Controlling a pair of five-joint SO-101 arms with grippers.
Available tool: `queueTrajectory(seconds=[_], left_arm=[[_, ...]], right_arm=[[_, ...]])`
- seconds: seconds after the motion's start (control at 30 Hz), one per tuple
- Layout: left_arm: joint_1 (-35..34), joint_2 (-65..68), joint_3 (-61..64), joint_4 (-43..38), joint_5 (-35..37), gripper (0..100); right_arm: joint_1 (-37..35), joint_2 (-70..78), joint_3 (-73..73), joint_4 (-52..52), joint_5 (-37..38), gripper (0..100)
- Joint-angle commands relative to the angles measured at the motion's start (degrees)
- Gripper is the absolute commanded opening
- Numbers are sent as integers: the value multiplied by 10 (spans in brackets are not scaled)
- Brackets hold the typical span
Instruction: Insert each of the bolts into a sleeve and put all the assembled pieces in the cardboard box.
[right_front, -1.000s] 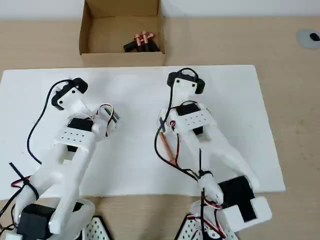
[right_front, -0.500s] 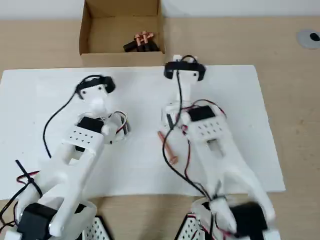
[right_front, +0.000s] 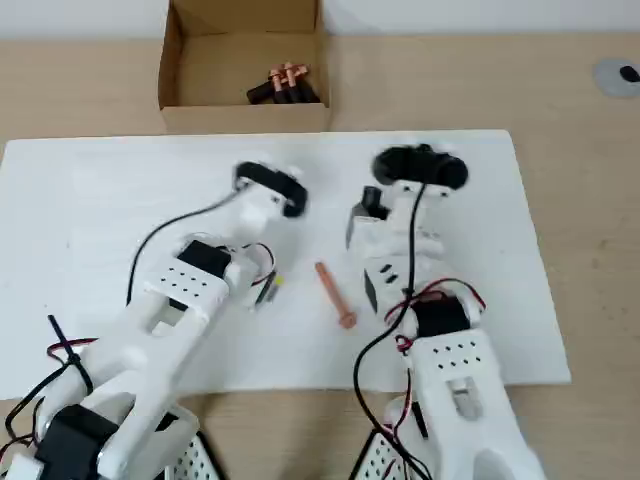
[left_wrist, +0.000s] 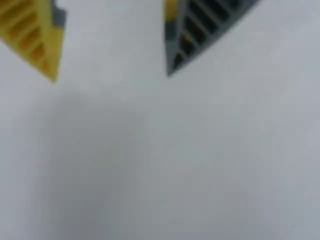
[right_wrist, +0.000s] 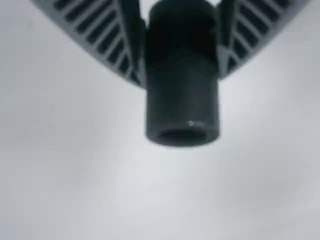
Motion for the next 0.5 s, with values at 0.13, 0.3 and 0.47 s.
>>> queueTrajectory(seconds=[0.13, 0.3, 0.47], left_arm=[[30, -3, -44, 46, -287, 157], [101, -2, -94, -19, -253, 157], [135, 2, -113, -194, -157, 157]], right_arm=[[36, -22, 79, -192, 5, 11], [142, -22, 80, -225, 5, 11], [209, -22, 79, -243, 5, 11]])
